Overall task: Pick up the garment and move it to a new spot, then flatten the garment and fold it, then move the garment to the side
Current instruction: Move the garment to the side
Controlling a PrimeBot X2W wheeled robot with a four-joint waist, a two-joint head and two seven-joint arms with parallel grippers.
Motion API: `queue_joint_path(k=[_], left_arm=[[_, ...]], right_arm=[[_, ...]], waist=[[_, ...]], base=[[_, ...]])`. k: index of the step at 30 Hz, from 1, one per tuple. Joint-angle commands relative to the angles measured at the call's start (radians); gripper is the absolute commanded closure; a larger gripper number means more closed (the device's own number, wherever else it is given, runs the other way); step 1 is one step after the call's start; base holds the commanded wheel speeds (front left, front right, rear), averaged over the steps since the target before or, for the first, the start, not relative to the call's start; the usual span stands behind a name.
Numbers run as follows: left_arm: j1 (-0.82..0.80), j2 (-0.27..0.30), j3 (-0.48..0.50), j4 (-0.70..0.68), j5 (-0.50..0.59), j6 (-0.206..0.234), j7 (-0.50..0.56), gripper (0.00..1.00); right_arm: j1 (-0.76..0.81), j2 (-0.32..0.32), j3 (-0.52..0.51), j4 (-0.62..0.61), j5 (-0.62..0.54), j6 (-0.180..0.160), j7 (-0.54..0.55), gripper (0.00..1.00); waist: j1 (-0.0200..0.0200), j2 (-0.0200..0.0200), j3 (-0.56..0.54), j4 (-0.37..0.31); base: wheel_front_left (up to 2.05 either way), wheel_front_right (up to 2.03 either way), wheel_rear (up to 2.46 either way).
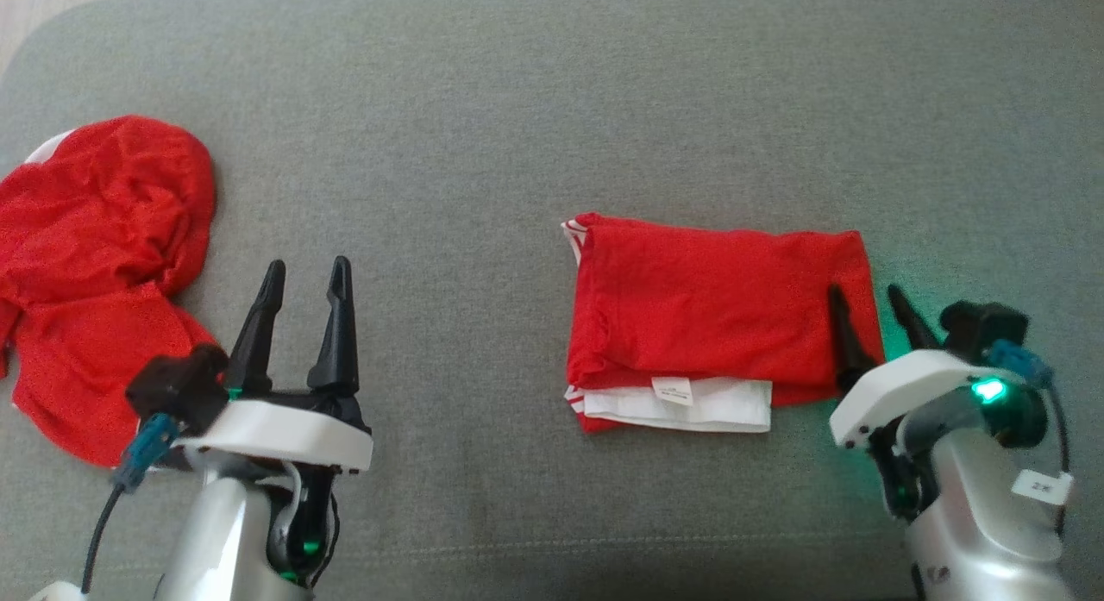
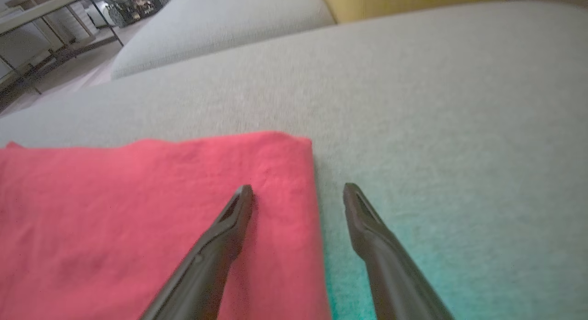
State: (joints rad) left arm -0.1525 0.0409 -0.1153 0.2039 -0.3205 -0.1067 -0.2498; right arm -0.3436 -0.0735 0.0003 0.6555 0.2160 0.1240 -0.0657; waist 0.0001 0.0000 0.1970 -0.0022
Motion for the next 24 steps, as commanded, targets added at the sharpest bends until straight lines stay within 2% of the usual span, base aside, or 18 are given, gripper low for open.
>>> queue_joint_path(k=[1,2,3,4,12,18,24], left_arm=[[-0.039,0.009,0.032,-0.027,0.006,-0.002,-0.012,0.00],[-0.042,0.009,0.033,-0.026,0.006,-0.003,-0.012,0.00],[-0.044,0.009,0.035,-0.025,0.006,-0.004,-0.012,0.00],[-0.046,0.009,0.037,-0.024,0.006,-0.005,-0.012,0.00],[-0.056,0.009,0.047,-0.027,0.000,-0.007,-0.012,0.00],[-0.062,0.009,0.046,-0.038,-0.009,-0.005,-0.012,0.00],[-0.073,0.009,0.042,-0.050,-0.004,-0.008,-0.012,0.00]], right_arm=[[-0.025,0.010,0.029,-0.014,0.007,0.007,0.002,0.00],[-0.029,0.010,0.036,0.003,0.013,0.007,0.010,0.00],[-0.033,0.009,0.040,0.019,0.017,0.007,0.016,0.59],[-0.038,0.006,0.043,0.031,0.018,0.007,0.016,1.00],[-0.091,-0.040,0.074,0.058,-0.030,0.007,-0.059,1.00],[-0.160,-0.107,0.143,-0.010,-0.156,0.007,-0.151,1.00],[-0.234,-0.163,0.222,-0.091,-0.183,0.007,-0.165,1.00]], waist=[[-0.0001,0.0000,0.004,0.005],[-0.0001,0.0000,0.005,0.006],[-0.0001,0.0000,0.005,0.007],[-0.0001,0.0000,0.005,0.007],[-0.0001,0.0000,-0.005,-0.003],[-0.0001,0.0000,0.001,-0.017],[-0.0001,0.0000,0.025,-0.034]], base=[[0.00,0.00,0.00],[0.00,0.00,0.00],[0.00,0.00,0.00],[0.00,0.00,0.00],[0.00,0.00,0.00],[0.00,0.00,0.00],[0.00,0.00,0.00]])
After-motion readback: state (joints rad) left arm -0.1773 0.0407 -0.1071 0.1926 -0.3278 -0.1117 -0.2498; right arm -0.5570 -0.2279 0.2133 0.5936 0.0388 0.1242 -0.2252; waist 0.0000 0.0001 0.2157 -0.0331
